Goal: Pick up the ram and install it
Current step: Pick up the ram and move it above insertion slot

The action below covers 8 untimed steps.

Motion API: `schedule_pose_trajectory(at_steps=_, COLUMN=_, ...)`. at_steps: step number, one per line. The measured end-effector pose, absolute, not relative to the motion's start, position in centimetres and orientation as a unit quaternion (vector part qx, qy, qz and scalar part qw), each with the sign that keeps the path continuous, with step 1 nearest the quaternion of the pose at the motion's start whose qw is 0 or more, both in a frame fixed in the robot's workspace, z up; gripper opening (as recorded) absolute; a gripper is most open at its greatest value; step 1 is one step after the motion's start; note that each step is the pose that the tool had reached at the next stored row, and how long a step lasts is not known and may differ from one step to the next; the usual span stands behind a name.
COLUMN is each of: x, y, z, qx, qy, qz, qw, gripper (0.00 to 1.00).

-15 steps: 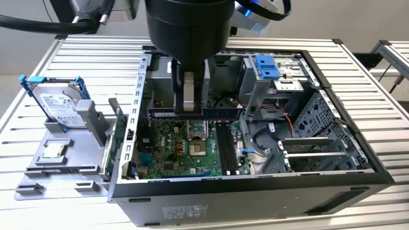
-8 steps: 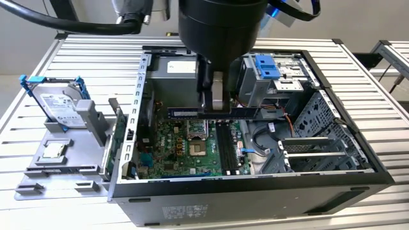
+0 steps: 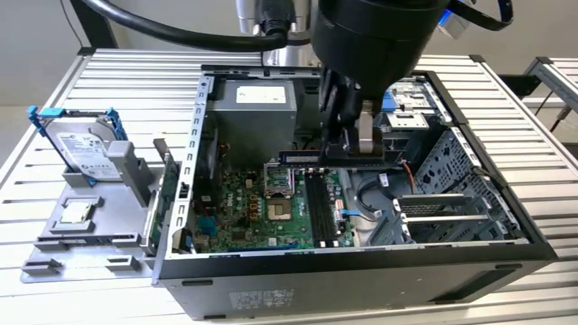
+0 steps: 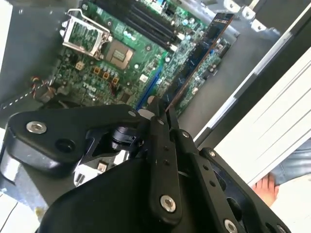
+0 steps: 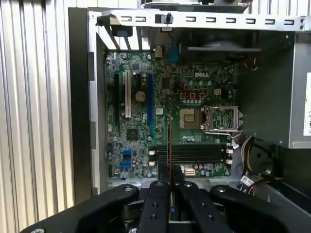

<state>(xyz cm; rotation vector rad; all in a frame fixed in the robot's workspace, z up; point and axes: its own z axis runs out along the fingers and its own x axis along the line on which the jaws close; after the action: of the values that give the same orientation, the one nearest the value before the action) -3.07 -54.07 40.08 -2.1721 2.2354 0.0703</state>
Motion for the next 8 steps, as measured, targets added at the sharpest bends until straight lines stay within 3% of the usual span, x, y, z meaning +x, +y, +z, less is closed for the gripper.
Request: schedule_pose_trajectory(at_steps=8, x=-1.4, y=-54.1, z=40.1, qx=-0.697, qy=0.717, qz=0.023, qw=0.012, gripper=0.0)
